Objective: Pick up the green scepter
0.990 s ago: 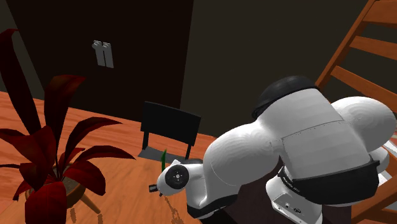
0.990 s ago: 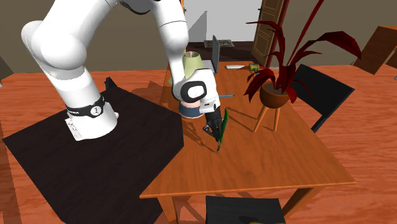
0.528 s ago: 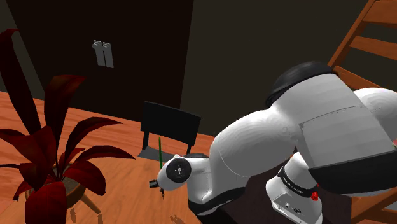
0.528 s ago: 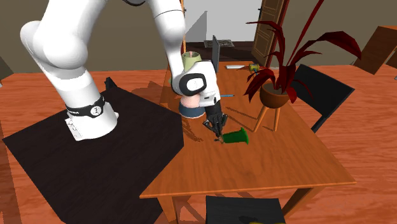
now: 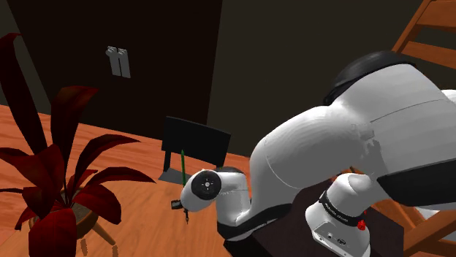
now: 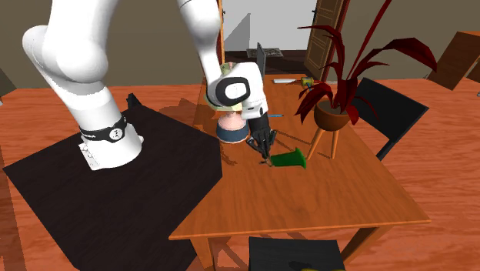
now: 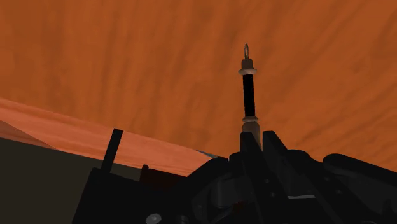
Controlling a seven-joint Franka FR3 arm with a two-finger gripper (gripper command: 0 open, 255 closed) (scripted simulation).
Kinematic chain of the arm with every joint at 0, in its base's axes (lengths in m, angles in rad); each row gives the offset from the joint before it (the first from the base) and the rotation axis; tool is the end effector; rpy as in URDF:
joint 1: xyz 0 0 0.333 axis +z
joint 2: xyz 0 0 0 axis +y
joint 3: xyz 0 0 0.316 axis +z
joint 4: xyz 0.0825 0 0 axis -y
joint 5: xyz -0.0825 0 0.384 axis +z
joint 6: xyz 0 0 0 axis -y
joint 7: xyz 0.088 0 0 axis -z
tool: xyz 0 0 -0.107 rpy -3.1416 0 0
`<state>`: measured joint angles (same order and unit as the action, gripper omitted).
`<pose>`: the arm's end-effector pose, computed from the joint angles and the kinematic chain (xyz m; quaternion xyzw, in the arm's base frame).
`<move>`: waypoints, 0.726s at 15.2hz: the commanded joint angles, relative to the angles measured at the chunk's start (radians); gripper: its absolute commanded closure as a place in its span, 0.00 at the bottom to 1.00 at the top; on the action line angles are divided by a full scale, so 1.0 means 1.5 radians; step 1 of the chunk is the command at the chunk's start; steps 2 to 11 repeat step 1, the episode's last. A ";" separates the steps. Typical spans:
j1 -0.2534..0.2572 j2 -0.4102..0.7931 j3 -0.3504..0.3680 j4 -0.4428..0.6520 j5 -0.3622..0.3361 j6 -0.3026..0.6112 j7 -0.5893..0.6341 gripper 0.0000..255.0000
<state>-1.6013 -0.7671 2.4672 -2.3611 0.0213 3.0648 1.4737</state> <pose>0.3541 0.3497 0.0920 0.9487 -0.2239 0.2193 0.0414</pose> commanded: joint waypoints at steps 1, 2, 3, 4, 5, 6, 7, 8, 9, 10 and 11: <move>0.004 0.006 -0.005 -0.004 -0.001 -0.003 -0.001 1.00; 0.004 0.006 -0.005 -0.004 -0.001 -0.003 -0.001 1.00; 0.004 0.006 -0.005 -0.004 -0.001 -0.003 -0.001 1.00; 0.004 0.006 -0.005 -0.004 -0.001 -0.003 -0.001 1.00; 0.004 0.006 -0.005 -0.004 -0.001 -0.003 -0.001 1.00; 0.004 0.006 -0.005 -0.004 -0.001 -0.003 -0.001 1.00; 0.004 0.006 -0.005 -0.004 -0.001 -0.003 -0.001 1.00; 0.004 0.006 -0.005 -0.004 -0.001 -0.003 -0.001 1.00; 0.004 0.006 -0.005 -0.004 -0.001 -0.003 -0.001 1.00; 0.004 0.006 -0.005 -0.004 -0.001 -0.003 -0.001 1.00; 0.004 0.006 -0.005 -0.004 -0.001 -0.003 -0.001 1.00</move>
